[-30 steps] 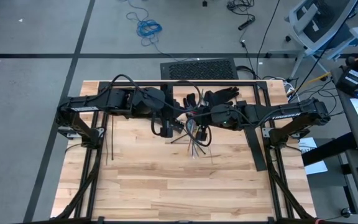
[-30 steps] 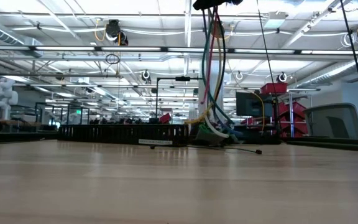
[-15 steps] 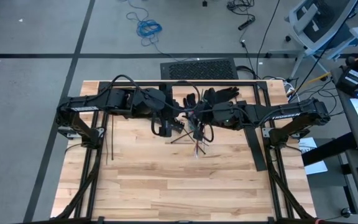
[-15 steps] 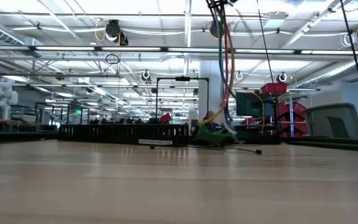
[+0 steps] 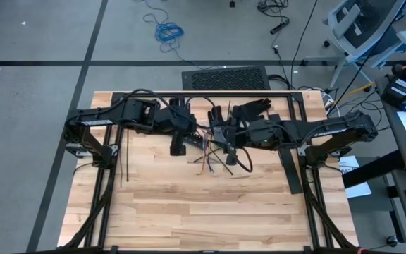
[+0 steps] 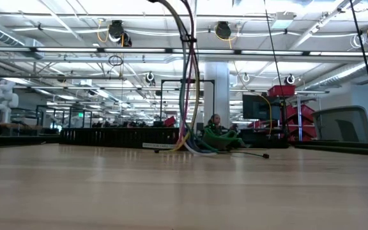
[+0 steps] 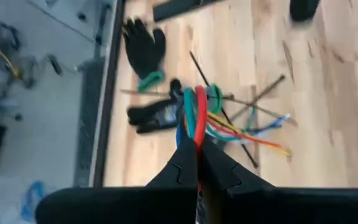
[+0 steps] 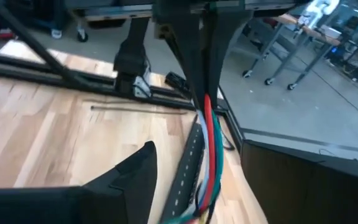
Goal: Ziptie cables
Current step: Wrap the cable wires with the black zip tie
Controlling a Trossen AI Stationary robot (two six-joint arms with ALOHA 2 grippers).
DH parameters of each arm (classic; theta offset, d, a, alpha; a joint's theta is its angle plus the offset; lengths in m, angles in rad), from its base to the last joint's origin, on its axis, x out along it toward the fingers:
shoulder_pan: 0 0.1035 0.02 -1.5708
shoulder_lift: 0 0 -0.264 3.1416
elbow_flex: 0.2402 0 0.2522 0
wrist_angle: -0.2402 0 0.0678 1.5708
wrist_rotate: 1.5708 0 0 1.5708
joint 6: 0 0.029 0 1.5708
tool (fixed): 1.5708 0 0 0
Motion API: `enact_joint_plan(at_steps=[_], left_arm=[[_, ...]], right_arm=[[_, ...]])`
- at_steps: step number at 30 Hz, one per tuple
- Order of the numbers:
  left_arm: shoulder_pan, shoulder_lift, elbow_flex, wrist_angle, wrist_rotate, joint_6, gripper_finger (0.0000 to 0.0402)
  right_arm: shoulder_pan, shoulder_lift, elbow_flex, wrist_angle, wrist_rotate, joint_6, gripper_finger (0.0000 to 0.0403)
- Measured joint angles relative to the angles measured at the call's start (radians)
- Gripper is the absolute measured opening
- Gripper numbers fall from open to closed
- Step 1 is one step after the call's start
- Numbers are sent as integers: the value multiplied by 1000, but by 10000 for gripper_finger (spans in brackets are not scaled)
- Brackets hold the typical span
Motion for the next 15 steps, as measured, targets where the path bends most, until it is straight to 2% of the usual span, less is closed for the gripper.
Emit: enact_joint_plan(at_steps=[2,5,7,10,13,15], left_arm=[[-2,0,-1,-22,48,-40,2],[-14,2,-35,-25,126,-64,2],[-34,4,-83,-31,144,-79,2],[-70,5,-194,-8,190,-83,2],[-123,5,-332,117,230,-107,2],[-154,6,-423,282,263,-103,2]], right_arm=[[8,-22,0,-52,25,0,216],[17,-66,0,-189,128,37,215],[16,-100,0,-300,179,93,215],[13,-151,0,-478,196,231,215],[14,-194,0,-653,197,384,215],[14,-217,0,-760,196,475,215]])
